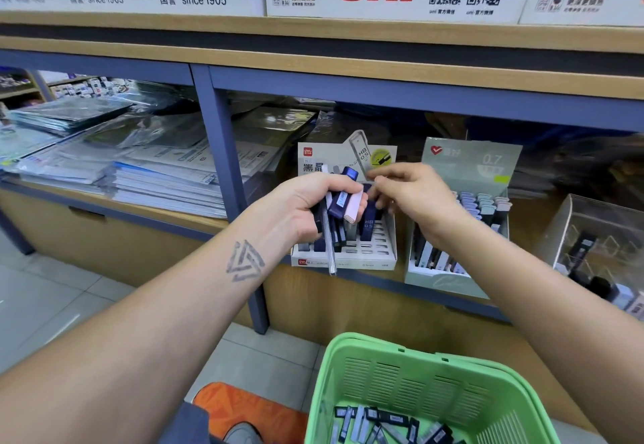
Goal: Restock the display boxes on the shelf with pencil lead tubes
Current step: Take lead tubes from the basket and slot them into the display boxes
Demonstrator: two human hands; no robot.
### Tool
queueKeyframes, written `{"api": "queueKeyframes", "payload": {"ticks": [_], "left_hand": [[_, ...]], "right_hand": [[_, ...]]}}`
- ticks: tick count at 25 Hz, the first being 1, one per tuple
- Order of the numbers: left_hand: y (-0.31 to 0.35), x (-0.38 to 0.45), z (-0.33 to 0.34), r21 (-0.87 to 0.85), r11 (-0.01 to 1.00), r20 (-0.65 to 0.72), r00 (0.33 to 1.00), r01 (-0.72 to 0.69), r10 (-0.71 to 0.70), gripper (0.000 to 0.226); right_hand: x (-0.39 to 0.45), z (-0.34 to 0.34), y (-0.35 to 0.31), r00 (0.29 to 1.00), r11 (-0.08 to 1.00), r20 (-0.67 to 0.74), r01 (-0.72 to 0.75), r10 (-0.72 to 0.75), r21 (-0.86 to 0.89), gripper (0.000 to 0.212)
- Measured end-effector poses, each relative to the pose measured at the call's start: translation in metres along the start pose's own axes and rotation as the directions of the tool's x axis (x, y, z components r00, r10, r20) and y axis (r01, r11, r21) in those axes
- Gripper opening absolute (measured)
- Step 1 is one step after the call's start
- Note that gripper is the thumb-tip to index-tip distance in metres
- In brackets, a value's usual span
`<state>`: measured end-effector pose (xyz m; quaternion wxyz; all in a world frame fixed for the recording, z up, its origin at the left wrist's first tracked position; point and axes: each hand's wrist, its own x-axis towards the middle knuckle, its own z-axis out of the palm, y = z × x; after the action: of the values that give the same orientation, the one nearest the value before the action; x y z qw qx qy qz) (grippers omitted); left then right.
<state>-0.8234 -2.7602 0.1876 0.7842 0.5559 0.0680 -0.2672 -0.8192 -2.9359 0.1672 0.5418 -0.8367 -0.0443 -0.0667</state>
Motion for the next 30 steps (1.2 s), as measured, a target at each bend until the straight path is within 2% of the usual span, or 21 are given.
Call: {"api": "queueKeyframes", "payload": {"ticks": [1,2,6,11,14,17,21,24,28,30], "left_hand": [[-0.002,-0.001,0.004,0.004,1.0,0.022,1.0,0.009,-0.009,0.007],[-0.004,-0.001,0.007,0.006,1.0,0.044,0.999,0.014,-0.014,0.008],[-0.012,-0.002,0.026,0.037,0.999,0.101,0.994,0.028,-0.032,0.013],[-0.017,0.0,0.053,0.032,0.999,0.15,0.988,0.029,-0.034,0.008],[-0.022,0.004,0.068,0.01,0.999,0.195,0.98,0.031,-0.033,0.014],[-0.027,0.007,0.079,-0.002,0.998,0.207,0.976,0.063,-0.062,0.009],[-0.036,0.008,0.096,0.03,0.996,0.257,0.962,0.085,-0.089,0.013],[-0.045,0.015,0.111,0.116,0.992,0.226,0.971,0.051,-0.077,0.022],[-0.057,0.02,0.133,0.075,0.995,0.21,0.975,0.057,-0.072,0.018],[-0.063,0.021,0.144,0.07,0.995,0.226,0.971,0.066,-0.08,0.021]], "right_hand": [[-0.009,-0.009,-0.003,0.997,0.987,0.057,-0.06,0.052,0.151,0.021],[-0.016,-0.016,-0.005,0.99,0.972,0.118,-0.1,0.076,0.215,0.017],[-0.033,-0.041,-0.002,0.962,0.955,0.238,-0.187,0.131,0.23,0.015],[-0.043,-0.06,0.009,0.966,0.918,0.21,-0.218,0.154,0.331,0.015],[-0.048,-0.081,0.014,0.961,0.814,0.214,-0.264,0.175,0.517,0.02],[-0.056,-0.107,0.016,0.967,0.701,0.182,-0.255,0.179,0.666,0.017],[-0.069,-0.129,0.02,0.977,0.722,0.146,-0.214,0.156,0.658,0.022],[-0.08,-0.143,0.026,0.984,0.75,0.097,-0.177,0.149,0.638,0.023],[-0.09,-0.164,0.038,0.986,0.92,-0.109,-0.079,0.13,0.384,0.02],[-0.098,-0.173,0.044,0.982,0.958,-0.164,-0.041,0.09,0.283,0.02]]}}
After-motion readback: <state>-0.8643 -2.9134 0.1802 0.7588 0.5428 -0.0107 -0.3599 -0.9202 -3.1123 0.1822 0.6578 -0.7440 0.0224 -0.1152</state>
